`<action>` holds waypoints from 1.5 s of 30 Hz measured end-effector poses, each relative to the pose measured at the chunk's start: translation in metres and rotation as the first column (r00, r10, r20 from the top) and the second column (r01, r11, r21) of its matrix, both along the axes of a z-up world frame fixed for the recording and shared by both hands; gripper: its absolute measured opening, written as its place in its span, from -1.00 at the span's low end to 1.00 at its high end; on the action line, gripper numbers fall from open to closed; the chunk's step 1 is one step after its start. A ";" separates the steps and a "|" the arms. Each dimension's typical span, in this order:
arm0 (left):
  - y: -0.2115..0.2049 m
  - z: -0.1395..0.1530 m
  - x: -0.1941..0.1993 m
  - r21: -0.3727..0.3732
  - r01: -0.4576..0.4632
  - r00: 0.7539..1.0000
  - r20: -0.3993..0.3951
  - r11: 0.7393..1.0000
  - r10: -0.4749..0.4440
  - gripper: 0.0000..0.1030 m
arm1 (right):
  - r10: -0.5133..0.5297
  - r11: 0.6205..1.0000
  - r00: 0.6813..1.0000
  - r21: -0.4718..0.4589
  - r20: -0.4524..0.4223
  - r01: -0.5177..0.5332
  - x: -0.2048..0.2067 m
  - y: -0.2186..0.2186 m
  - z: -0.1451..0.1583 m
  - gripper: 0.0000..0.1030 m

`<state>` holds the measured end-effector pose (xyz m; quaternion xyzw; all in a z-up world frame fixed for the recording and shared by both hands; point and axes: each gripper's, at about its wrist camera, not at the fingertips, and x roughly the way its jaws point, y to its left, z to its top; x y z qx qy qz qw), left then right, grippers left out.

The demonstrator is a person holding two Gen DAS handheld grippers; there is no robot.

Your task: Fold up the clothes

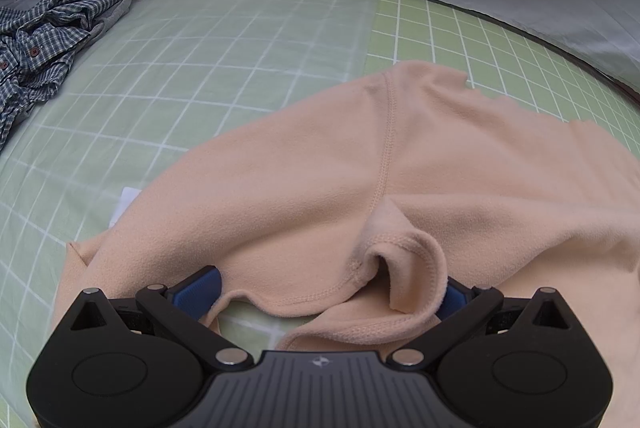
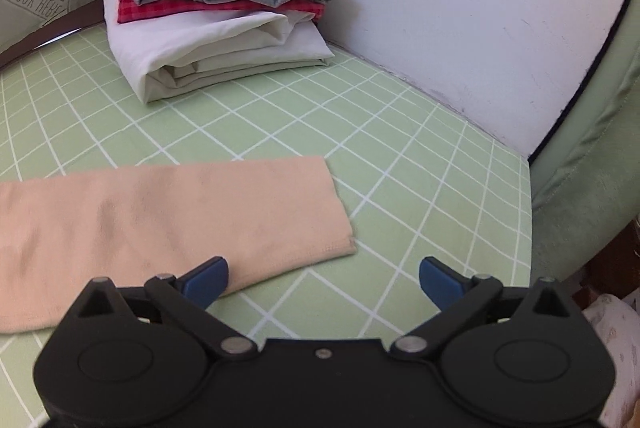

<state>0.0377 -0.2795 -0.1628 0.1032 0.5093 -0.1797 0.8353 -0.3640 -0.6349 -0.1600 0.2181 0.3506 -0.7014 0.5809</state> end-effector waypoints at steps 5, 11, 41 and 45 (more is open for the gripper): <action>0.000 0.002 0.005 -0.002 0.001 0.999 -0.038 1.000 -0.001 1.00 | 0.107 0.994 0.991 -0.030 0.080 -0.105 0.029 -0.001 0.011 1.00; 0.018 0.029 0.014 -0.130 -0.009 0.997 -0.081 0.991 -0.001 1.00 | 0.384 0.923 0.912 -0.056 0.146 -0.380 0.098 -0.001 0.018 1.00; -0.103 0.002 0.128 -0.135 0.373 0.925 0.133 0.918 -0.356 -0.91 | 0.892 0.320 0.317 0.045 0.322 -0.946 0.340 -0.001 -0.002 -0.87; -0.105 -0.002 0.149 -0.140 0.322 0.938 0.184 0.936 -0.295 -0.91 | 0.878 0.369 0.339 -0.027 0.338 -0.929 0.357 -0.017 0.001 -0.87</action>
